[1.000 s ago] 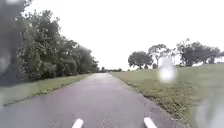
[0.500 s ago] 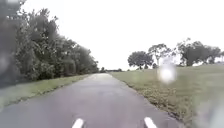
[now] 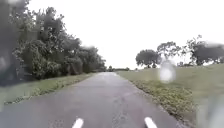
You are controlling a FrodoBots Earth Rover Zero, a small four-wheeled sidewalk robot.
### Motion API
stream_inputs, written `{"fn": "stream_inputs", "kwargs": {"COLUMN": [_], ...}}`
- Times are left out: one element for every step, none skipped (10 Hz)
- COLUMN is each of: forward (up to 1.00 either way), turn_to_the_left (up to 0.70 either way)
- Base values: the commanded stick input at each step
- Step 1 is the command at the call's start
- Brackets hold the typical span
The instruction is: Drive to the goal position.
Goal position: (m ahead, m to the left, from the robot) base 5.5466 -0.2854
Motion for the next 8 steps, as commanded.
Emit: {"fn": "stream_inputs", "kwargs": {"forward": [0.85,0.85,0.85,0.85,0.85,0.85,0.85,0.85], "turn_to_the_left": [0.27,0.10,0.00,0.00,0.00,0.00,0.00,0.00]}}
